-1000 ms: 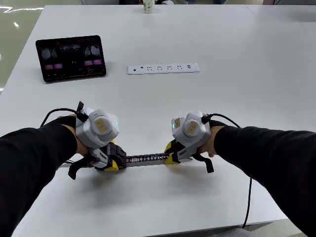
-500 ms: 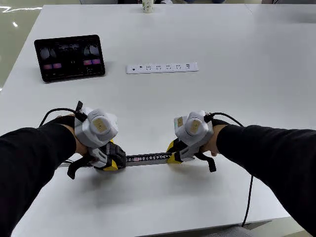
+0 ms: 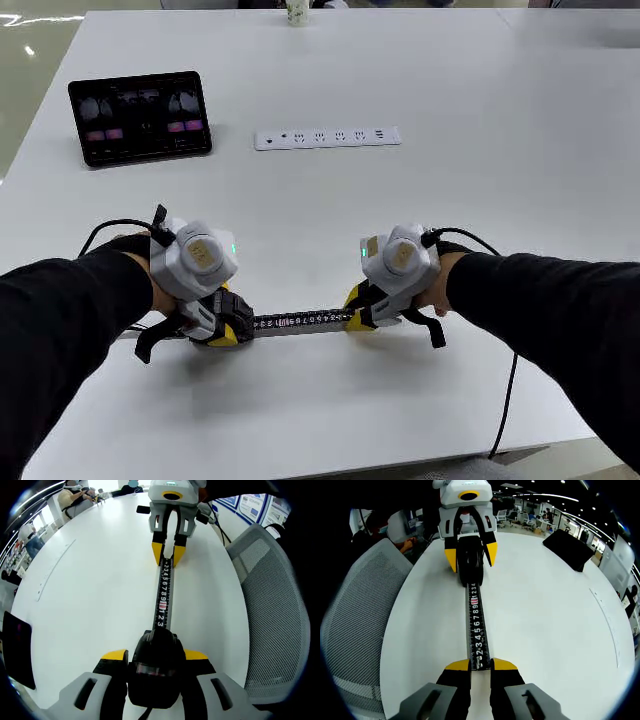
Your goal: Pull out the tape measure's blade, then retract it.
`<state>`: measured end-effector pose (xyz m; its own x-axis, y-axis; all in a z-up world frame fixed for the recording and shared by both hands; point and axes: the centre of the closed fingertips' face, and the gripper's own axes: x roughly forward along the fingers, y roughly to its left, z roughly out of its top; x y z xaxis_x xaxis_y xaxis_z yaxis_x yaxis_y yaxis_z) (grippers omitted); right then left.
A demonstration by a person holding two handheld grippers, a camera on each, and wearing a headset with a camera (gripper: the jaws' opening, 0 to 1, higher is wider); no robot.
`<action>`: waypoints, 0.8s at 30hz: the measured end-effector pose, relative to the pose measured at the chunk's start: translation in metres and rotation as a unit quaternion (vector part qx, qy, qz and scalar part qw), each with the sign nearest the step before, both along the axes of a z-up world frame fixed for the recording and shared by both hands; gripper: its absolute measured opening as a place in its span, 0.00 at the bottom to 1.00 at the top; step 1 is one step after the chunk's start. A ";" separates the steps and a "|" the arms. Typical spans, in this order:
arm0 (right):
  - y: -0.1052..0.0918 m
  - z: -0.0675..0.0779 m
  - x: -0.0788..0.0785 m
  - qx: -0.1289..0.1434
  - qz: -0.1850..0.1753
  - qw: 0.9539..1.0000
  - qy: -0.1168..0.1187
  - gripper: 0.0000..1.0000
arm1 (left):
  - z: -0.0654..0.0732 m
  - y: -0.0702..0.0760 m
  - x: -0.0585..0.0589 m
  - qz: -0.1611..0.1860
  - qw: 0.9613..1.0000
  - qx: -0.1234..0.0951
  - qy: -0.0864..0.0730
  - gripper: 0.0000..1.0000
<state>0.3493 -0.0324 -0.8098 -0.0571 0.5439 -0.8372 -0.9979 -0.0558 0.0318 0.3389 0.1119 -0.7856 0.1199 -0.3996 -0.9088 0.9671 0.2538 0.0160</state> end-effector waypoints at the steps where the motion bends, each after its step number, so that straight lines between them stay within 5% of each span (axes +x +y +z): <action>1: 0.000 0.000 0.000 0.000 0.000 1.000 0.000 0.10 | 0.000 0.000 0.000 0.000 1.000 0.000 0.000 0.35; 24: -0.012 -0.001 0.003 -0.006 -0.004 1.000 0.000 0.11 | 0.002 0.000 -0.001 0.000 1.000 0.001 -0.001 0.35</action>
